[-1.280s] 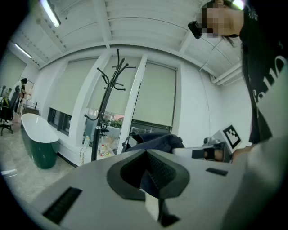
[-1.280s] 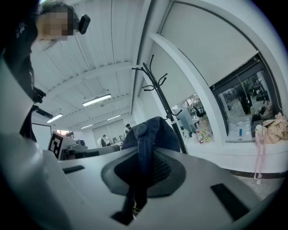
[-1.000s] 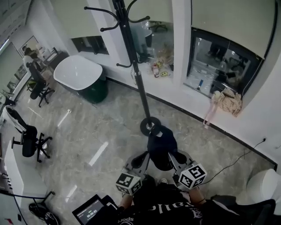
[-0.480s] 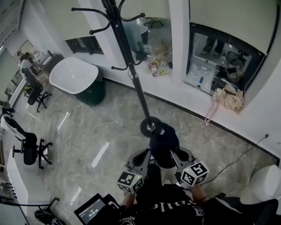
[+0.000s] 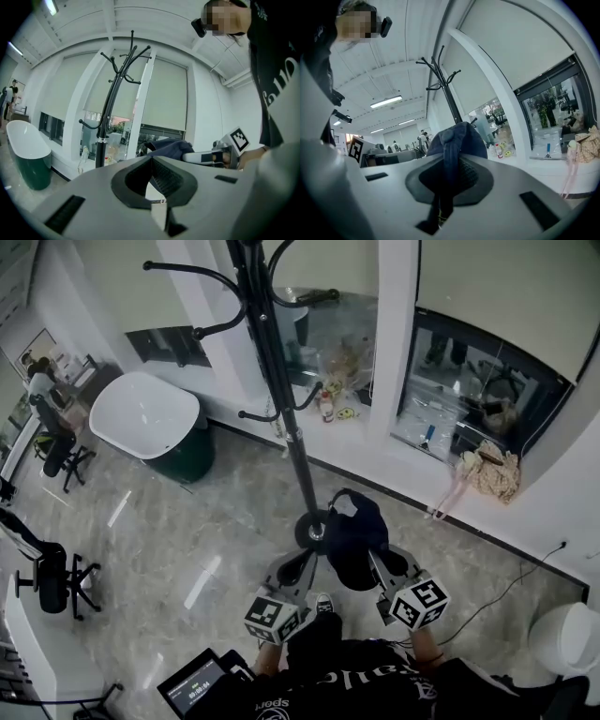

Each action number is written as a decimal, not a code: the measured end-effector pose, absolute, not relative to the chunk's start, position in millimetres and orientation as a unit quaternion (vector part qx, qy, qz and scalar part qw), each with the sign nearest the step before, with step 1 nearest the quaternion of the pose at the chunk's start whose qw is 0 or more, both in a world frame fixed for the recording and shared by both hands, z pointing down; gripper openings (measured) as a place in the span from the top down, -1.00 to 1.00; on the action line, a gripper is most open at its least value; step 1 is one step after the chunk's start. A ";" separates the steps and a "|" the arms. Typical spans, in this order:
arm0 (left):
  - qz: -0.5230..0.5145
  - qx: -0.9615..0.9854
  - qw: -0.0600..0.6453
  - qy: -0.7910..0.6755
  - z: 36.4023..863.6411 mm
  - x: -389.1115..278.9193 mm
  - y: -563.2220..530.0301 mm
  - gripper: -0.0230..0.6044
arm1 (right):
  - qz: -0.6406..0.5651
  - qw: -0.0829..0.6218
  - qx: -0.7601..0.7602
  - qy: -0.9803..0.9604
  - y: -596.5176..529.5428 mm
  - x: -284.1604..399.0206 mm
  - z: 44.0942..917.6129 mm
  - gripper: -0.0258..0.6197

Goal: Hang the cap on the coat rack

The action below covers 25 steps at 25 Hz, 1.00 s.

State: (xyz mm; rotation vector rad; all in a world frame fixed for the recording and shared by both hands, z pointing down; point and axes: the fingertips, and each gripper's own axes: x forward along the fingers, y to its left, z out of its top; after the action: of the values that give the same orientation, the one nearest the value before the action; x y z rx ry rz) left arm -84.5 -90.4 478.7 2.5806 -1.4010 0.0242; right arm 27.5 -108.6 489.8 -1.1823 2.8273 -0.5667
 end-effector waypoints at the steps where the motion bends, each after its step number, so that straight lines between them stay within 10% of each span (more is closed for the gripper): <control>1: 0.007 0.876 0.098 -0.472 476.3 -89.7 -101.7 0.91 | -0.179 0.013 -0.384 0.906 -119.7 25.1 487.8 0.83; 25: -0.004 0.878 0.104 -0.467 473.2 -129.9 -220.8 0.91 | -0.109 0.046 -0.400 0.909 -342.9 7.9 424.0 0.83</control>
State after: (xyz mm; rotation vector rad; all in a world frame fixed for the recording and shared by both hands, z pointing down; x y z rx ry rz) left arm -129.9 -220.8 473.2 2.5892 -1.3774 -0.0121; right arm 7.9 -342.9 424.0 -1.2218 2.7744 -0.3337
